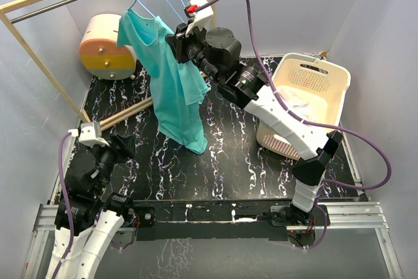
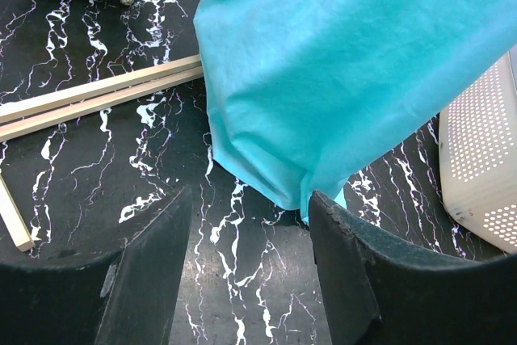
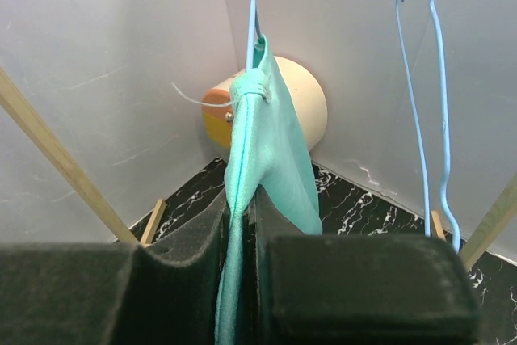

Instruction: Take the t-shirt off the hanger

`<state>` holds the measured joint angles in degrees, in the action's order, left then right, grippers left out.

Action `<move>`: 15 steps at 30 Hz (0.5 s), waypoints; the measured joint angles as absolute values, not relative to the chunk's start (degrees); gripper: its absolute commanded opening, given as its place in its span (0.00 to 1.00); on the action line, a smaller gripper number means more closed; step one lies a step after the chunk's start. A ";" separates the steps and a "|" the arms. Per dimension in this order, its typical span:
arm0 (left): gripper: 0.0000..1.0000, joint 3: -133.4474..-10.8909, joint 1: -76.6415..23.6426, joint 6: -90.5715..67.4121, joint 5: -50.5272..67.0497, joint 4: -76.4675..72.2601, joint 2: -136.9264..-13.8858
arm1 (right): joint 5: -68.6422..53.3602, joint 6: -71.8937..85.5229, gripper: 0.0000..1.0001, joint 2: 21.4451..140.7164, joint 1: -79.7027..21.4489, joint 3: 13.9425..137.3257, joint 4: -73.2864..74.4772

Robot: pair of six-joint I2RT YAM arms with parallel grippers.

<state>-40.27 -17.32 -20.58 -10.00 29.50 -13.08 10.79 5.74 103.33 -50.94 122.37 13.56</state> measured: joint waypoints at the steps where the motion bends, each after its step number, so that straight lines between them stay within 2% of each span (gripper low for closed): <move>1: 0.58 -40.27 -17.32 -20.58 -10.00 29.50 -13.08 | 10.81 5.72 0.08 102.76 -50.94 121.54 13.43; 5: 0.58 -40.27 -17.32 -20.58 -10.00 29.54 -13.08 | 10.59 5.58 0.09 103.15 -50.94 123.35 14.61; 6: 0.58 -40.27 -17.32 -20.58 -10.00 29.56 -13.08 | 10.50 5.61 0.15 103.81 -50.94 124.95 15.40; 8: 0.58 -40.27 -17.32 -20.58 -10.00 29.65 -13.08 | 10.20 5.65 0.37 105.32 -50.94 128.18 16.64; 11: 0.58 -40.27 -17.32 -20.58 -10.02 29.65 -13.08 | 9.52 6.35 0.59 106.28 -50.94 130.21 18.26; 12: 0.58 -40.27 -17.32 -20.58 -10.02 29.65 -13.08 | 9.32 6.55 0.63 106.34 -50.94 130.54 19.29; 15: 0.58 -40.27 -17.32 -20.58 -10.02 29.67 -13.08 | 9.06 6.76 0.67 106.65 -50.94 131.83 22.04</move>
<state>-40.27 -17.32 -20.58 -10.02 29.67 -13.08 9.06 6.76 106.65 -50.94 131.83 22.04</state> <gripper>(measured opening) 0.579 0.628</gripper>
